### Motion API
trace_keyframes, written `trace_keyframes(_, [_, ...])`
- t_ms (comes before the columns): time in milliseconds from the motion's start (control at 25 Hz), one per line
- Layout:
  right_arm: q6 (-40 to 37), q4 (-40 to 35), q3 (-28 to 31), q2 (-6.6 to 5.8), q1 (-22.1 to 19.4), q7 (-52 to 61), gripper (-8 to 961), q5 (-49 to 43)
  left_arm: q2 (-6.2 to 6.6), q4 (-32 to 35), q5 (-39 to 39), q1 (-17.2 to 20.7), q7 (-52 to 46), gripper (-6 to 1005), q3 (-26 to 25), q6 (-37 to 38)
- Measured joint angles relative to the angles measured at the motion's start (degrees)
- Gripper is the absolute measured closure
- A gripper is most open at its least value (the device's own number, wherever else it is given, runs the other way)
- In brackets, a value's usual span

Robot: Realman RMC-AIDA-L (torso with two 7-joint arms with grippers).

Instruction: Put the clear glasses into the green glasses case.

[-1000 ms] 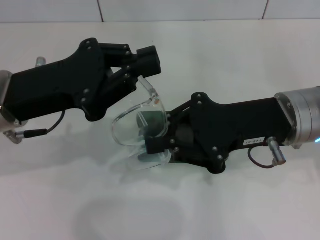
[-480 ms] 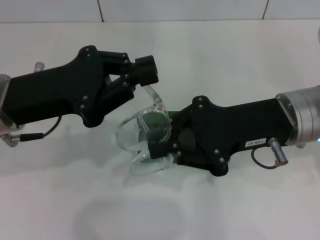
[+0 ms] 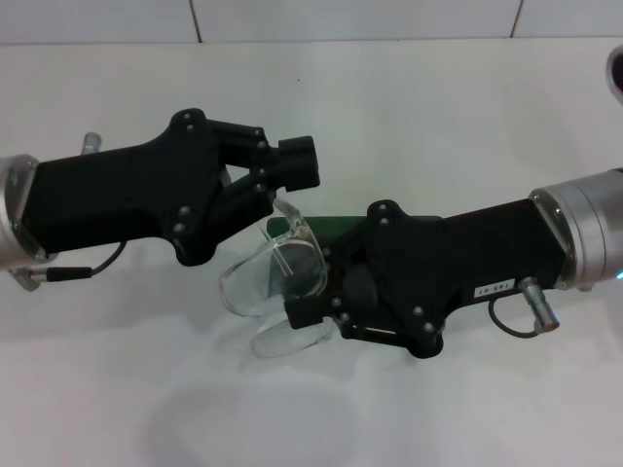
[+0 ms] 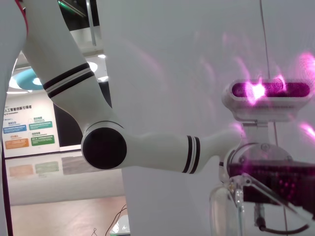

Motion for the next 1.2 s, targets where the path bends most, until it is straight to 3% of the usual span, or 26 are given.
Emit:
trace_keyframes(400, [-0.2, -0.1, 0.1, -0.09, 0.1, 0.1, 861, 0.3, 0.12, 0.0, 1.2, 0.3, 0.4, 914, -0.1, 0.0])
trace_keyframes(1200, [0.3, -0.1, 0.3, -0.08, -0.2, 0.1, 863, 0.1, 1.66, -0.1, 2.3, 0.3, -0.1, 913, 0.4, 2.4])
